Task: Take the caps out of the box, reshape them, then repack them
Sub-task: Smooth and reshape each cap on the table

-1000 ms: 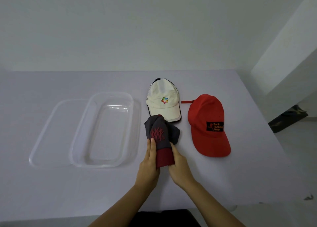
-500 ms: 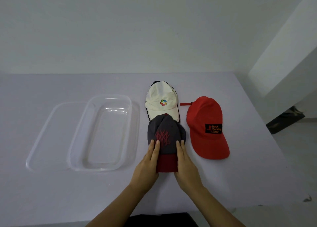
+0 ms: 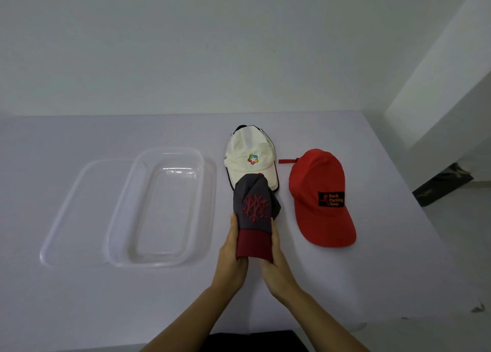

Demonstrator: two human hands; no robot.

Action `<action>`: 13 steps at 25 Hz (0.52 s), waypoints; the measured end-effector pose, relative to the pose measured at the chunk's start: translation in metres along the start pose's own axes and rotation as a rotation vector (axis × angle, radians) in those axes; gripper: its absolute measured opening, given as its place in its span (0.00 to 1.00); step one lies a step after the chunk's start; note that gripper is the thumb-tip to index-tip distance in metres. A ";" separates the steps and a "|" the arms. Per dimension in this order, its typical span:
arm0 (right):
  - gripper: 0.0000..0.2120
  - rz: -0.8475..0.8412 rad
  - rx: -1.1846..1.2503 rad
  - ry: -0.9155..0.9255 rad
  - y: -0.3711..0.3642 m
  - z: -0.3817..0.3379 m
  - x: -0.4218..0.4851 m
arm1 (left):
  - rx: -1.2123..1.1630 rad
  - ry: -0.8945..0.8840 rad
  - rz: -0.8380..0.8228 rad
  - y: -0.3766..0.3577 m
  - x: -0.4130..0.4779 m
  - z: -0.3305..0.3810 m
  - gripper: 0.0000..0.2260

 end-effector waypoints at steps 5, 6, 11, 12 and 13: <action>0.34 -0.005 -0.117 0.062 0.008 0.001 0.003 | -0.018 0.068 -0.065 0.000 0.003 -0.006 0.25; 0.35 0.006 -0.160 0.079 0.010 -0.001 0.005 | -0.061 0.121 -0.092 0.001 0.003 -0.011 0.29; 0.46 0.003 -0.669 0.272 0.025 -0.012 0.011 | 0.111 0.077 -0.373 0.014 0.003 -0.034 0.45; 0.48 0.025 -0.710 0.307 0.028 -0.010 0.010 | 0.075 0.094 -0.381 0.019 0.004 -0.033 0.45; 0.49 0.036 -0.728 0.337 0.030 -0.008 0.008 | 0.035 0.118 -0.311 0.024 0.009 -0.030 0.45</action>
Point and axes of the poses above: each hand's wrist, its own x-axis towards the middle knuckle, its own y-axis out of the back of the hand, z = x × y, the point moved 4 cm from there along x, towards the middle knuckle, and after that the axes turned 4 degrees about y, right-handed, at the moved point
